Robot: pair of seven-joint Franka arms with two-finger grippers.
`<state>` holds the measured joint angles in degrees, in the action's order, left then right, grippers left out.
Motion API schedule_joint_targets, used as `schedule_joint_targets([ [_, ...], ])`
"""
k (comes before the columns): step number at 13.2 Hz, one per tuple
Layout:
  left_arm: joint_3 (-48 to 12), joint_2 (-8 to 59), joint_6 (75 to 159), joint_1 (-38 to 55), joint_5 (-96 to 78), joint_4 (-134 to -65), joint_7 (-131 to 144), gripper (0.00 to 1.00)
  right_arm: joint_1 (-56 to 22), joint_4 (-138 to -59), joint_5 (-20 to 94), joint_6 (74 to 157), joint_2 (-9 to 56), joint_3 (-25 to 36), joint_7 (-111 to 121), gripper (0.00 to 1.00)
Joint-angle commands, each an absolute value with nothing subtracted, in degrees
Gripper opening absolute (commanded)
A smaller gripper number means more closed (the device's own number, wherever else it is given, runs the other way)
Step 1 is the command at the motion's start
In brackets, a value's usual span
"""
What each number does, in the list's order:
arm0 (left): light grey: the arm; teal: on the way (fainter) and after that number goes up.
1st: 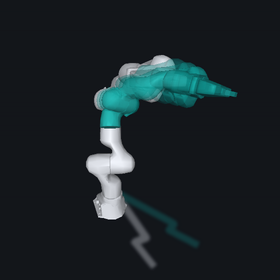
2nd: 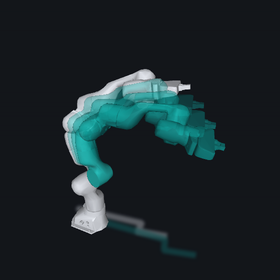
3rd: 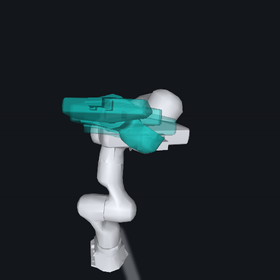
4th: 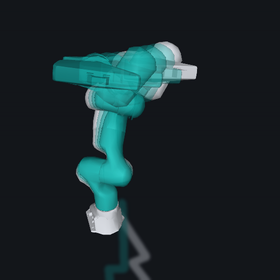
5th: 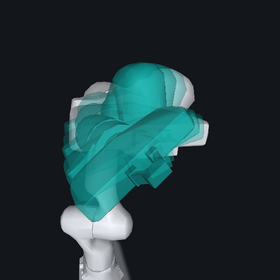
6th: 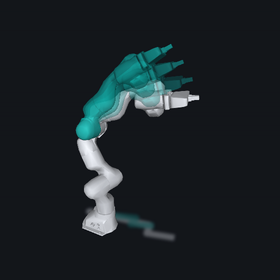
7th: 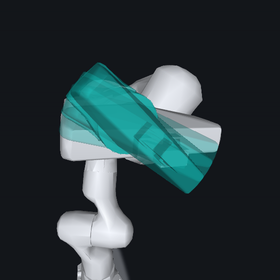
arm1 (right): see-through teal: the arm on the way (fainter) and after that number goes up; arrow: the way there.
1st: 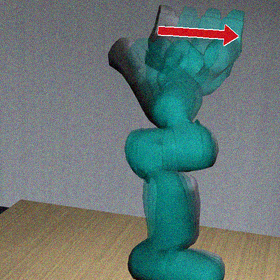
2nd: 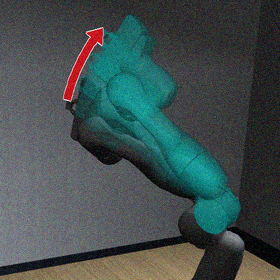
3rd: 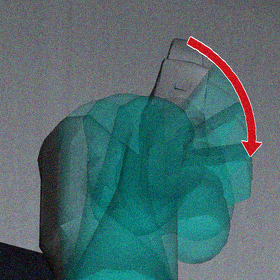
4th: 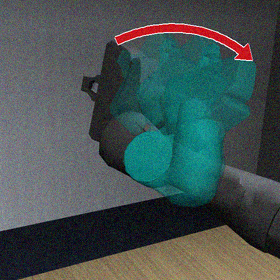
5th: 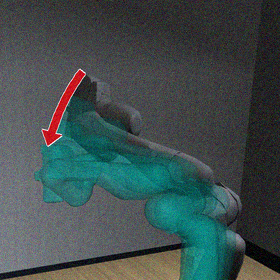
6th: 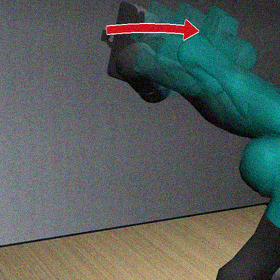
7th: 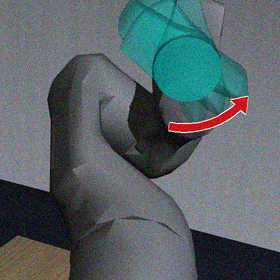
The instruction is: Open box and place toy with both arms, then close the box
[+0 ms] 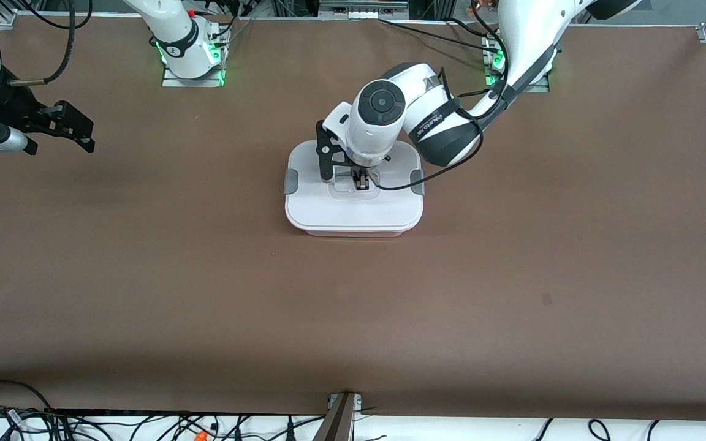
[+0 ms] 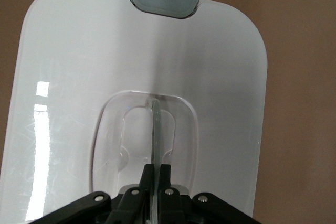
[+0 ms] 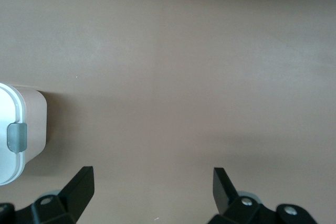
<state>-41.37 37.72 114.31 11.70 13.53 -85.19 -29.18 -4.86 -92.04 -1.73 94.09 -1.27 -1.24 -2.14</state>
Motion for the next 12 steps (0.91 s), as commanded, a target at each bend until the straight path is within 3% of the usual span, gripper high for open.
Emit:
schedule_joint_targets([
  [1,-41.48,37.97,113.38,11.43,15.47,-84.73,-27.69,0.00,-4.31,-90.79,-0.62,93.78,-0.79,-1.49,-2.55,1.00],
  [6,-41.48,38.23,113.29,11.51,15.47,-84.99,-27.68,0.00,-4.31,-90.79,-0.62,93.78,-0.79,-1.49,-2.55,1.00],
  [8,-41.48,38.14,113.20,11.34,15.56,-84.90,-27.69,0.15,-4.31,-90.88,-0.62,93.78,-0.79,-1.49,-2.55,1.00],
  [9,-41.48,37.97,113.12,11.34,15.47,-84.90,-27.69,0.93,-4.31,-90.79,-0.62,93.78,-0.79,-1.49,-2.55,1.00],
  [10,-41.48,37.97,112.94,11.34,15.47,-84.99,-27.60,1.00,-4.31,-90.88,-0.62,93.78,-0.79,-1.49,-2.55,1.00],
  [12,-41.48,37.71,112.85,11.25,15.47,-84.99,-27.60,1.00,-4.31,-90.88,-0.62,93.78,-0.79,-1.49,-2.55,1.00],
])
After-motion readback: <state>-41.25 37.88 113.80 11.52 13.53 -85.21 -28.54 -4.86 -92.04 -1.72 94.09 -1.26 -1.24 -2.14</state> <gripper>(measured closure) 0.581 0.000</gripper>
